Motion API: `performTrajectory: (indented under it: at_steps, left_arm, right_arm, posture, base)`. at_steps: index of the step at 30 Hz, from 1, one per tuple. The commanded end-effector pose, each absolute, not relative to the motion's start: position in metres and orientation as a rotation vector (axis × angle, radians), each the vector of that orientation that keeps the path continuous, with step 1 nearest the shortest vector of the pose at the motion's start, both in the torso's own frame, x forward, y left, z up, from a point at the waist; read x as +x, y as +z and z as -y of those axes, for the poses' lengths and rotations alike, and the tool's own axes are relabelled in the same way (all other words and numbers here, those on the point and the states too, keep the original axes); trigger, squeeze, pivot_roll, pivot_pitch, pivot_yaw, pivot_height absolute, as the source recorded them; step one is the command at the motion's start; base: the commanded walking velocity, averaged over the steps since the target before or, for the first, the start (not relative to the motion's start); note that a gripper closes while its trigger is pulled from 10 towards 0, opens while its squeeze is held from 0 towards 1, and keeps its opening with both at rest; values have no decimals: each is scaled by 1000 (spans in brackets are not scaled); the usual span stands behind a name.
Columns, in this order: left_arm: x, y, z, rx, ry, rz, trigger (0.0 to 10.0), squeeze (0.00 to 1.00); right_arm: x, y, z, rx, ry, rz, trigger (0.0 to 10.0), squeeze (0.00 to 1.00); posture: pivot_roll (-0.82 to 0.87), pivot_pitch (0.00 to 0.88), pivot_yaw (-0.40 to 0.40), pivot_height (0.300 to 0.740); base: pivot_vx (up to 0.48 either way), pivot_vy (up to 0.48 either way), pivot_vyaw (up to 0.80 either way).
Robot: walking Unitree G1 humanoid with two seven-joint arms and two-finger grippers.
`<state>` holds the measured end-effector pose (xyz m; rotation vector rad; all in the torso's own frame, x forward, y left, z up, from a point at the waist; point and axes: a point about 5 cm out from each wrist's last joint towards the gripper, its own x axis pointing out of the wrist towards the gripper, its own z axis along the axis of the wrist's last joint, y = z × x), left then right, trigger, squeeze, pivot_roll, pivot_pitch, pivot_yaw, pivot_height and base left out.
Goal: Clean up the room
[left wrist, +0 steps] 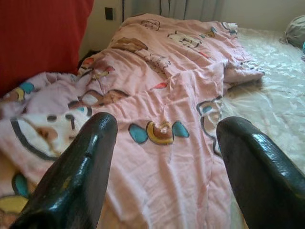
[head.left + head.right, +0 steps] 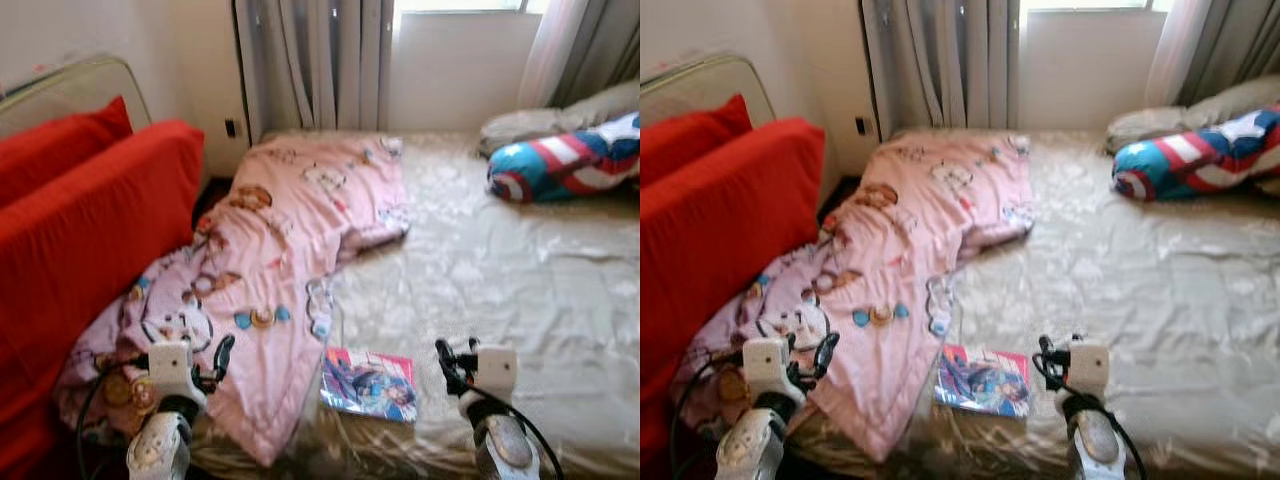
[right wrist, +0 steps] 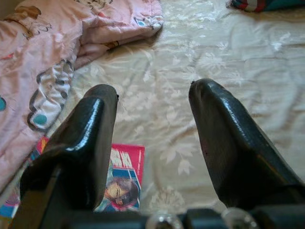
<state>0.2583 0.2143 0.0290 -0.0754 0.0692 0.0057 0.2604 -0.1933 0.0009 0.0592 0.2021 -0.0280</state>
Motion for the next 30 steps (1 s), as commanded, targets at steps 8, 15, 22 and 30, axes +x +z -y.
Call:
performTrajectory:
  at_steps: [8,15,22,30]
  left_arm:
    - [258,30,-218,-65,-2,-81,10000,0]
    - [257,30,-219,-63,-4,-87,10000,0]
    - [255,32,-220,-56,-11,-88,10000,0]
    - [255,34,-223,-57,5,-94,10000,0]
  right_arm:
    - [264,2,191,63,-20,-203,10000,0]
    - [264,1,190,75,-13,-215,10000,0]
    - [264,0,184,87,9,-220,10000,0]
    - [265,1,184,96,-8,-216,10000,0]
  posture:
    - [-43,0,28,637]
    - [-33,0,30,637]
    - [-23,0,32,637]
    - [-17,0,33,637]
  base:
    - [0,0,0]
    - [0,0,0]
    - [0,0,0]
    - [0,0,0]
